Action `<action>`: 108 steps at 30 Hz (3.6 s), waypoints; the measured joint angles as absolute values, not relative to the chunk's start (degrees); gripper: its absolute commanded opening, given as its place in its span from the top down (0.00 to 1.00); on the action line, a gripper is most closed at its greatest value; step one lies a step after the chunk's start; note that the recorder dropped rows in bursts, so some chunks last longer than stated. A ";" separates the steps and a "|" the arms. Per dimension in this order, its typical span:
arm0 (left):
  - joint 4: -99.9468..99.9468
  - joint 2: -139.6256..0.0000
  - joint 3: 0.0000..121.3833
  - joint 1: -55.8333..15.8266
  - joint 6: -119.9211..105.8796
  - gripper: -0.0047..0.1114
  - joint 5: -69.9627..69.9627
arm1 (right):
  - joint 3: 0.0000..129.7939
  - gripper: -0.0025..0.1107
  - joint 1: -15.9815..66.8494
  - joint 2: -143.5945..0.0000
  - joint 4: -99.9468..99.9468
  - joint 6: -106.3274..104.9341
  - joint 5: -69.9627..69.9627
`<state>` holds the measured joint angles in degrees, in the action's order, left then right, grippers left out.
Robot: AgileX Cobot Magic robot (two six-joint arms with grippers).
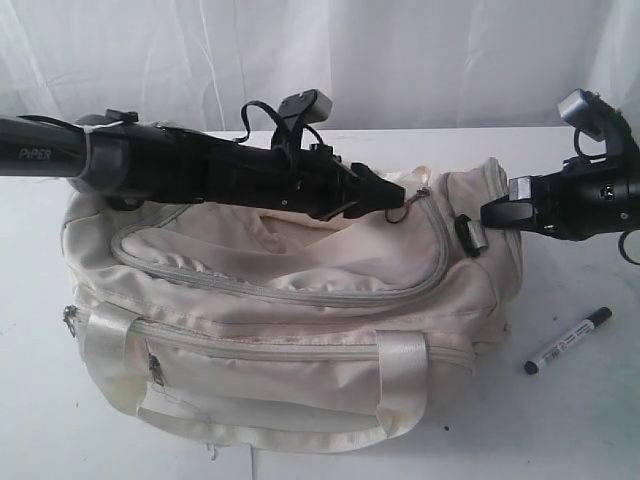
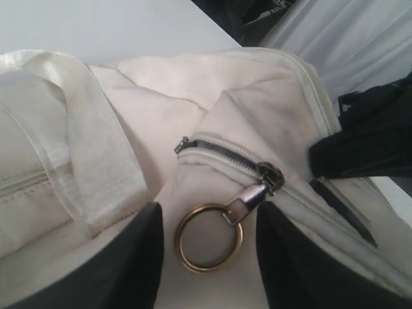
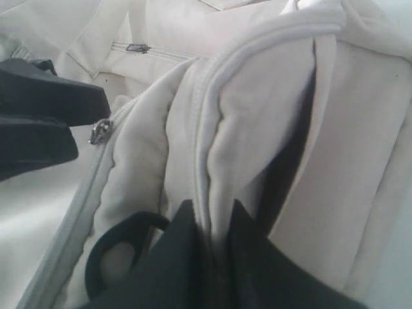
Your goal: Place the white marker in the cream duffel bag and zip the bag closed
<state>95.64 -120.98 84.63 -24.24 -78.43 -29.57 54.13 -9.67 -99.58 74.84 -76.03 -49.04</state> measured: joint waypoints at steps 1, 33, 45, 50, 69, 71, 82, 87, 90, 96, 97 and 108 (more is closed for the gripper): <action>95.77 -121.39 84.63 -24.24 -78.43 0.53 -30.43 | 54.13 0.88 -9.67 -99.58 74.84 -76.03 -49.04; 98.64 -123.37 84.63 -23.99 -81.41 0.78 -35.05 | 54.13 0.88 -9.67 -99.58 74.84 -76.12 -49.91; 87.97 -121.98 84.63 -23.47 -74.13 0.54 -34.96 | 54.13 0.88 -9.67 -99.58 74.84 -76.12 -49.91; 87.40 -121.98 84.63 -23.47 -74.39 0.52 -31.84 | 54.13 0.88 -9.67 -99.58 74.84 -76.12 -49.91; 93.14 -121.98 84.63 -23.39 -83.83 0.52 -28.01 | 54.13 0.88 -9.67 -99.58 74.84 -76.12 -49.91; 93.03 -121.98 84.63 -23.50 -84.34 0.52 -28.01 | 54.13 0.88 -9.67 -99.58 74.84 -76.12 -49.91; 91.45 -121.98 84.63 -25.19 -86.78 0.52 -25.98 | 54.13 0.88 -9.67 -99.58 75.79 -76.12 -50.29; 90.23 -122.09 84.63 -25.19 -87.02 0.52 -24.79 | 54.13 0.88 -9.67 -99.58 75.92 -76.12 -50.67; 90.23 -122.09 84.63 -25.19 -87.02 0.52 -23.85 | 54.13 0.88 -9.67 -99.58 76.01 -76.12 -50.81; 90.78 -122.77 87.48 -25.34 -87.02 0.52 -25.59 | 54.13 0.88 -9.67 -99.58 76.19 -76.40 -50.99; 90.93 -122.88 88.05 -25.37 -87.02 0.52 -25.69 | 54.13 0.88 -9.67 -99.58 76.29 -76.40 -50.99; 88.27 -124.98 89.46 -26.69 -84.95 0.87 -25.12 | 54.13 0.88 -9.67 -99.58 76.47 -76.50 -51.51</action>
